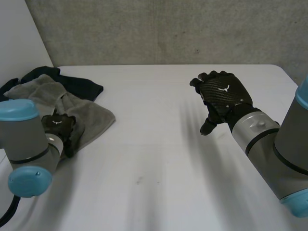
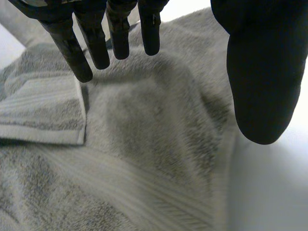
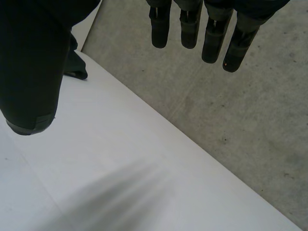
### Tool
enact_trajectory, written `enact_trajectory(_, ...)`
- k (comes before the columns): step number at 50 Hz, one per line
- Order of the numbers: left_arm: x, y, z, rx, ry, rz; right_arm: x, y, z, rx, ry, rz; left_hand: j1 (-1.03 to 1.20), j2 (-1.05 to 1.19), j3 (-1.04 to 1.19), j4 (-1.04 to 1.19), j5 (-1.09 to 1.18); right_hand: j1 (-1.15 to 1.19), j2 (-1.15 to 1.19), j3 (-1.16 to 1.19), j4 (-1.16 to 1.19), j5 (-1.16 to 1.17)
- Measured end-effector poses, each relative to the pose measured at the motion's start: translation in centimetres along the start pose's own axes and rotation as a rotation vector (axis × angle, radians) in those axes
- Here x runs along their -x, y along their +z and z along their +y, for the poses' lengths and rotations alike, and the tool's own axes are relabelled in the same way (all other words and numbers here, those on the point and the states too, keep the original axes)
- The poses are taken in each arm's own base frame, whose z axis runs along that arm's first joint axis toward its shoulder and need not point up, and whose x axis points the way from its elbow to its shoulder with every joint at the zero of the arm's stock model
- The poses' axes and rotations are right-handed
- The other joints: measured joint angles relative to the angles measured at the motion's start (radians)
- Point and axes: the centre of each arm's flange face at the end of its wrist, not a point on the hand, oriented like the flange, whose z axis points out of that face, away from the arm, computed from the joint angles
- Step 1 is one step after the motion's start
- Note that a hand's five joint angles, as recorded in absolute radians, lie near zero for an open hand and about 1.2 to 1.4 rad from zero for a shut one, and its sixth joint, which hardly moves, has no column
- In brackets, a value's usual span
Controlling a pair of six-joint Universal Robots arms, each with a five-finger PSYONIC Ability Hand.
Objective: Fold the laundry.
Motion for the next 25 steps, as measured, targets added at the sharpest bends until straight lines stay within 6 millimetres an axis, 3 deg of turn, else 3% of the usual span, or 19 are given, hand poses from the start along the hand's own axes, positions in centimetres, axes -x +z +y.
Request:
enact_trajectory(2, 0.4, 1.1, 0.5, 0.014, -0.005, -0.020, 0.0, 0.0, 0.1, 0.003, 0.000, -0.001, 0.005, 0.011, 0.012, 0.012, 0.012, 0.000, 0.000, 0.000, 0.000, 0.000)
enact_trajectory(9, 1.1, 2.2, 0.8, 0.030, -0.016, -0.039, 0.1, 0.0, 0.2, 0.005, -0.001, -0.002, 0.049, 0.048, 0.049, 0.047, 0.047, 0.000, 0.000, 0.000, 0.000, 0.000)
enact_trajectory(15, 1.5, 3.0, 0.9, 0.031, -0.022, -0.050, 0.1, 0.0, 0.2, 0.005, -0.001, -0.002, 0.325, 0.310, 0.310, 0.308, 0.300, 0.000, 0.000, 0.000, 0.000, 0.000)
enact_trajectory(20, 1.5, 3.4, 0.8, 0.028, -0.023, -0.051, 0.1, 0.0, 0.2, 0.004, -0.001, -0.002, 0.361, 0.357, 0.351, 0.347, 0.337, 0.000, 0.000, 0.000, 0.000, 0.000)
enact_trajectory(21, 1.5, 3.5, 0.8, 0.028, -0.023, -0.050, 0.0, 0.0, 0.1, 0.004, -0.001, -0.001, 0.474, 0.468, 0.468, 0.462, 0.451, 0.000, 0.000, 0.000, 0.000, 0.000)
enact_trajectory(25, 1.3, 3.9, 0.9, 0.032, -0.018, -0.048, 0.0, 0.0, 0.1, 0.003, -0.001, -0.001, 0.542, 0.549, 0.549, 0.548, 0.533, 0.000, 0.000, 0.000, 0.000, 0.000)
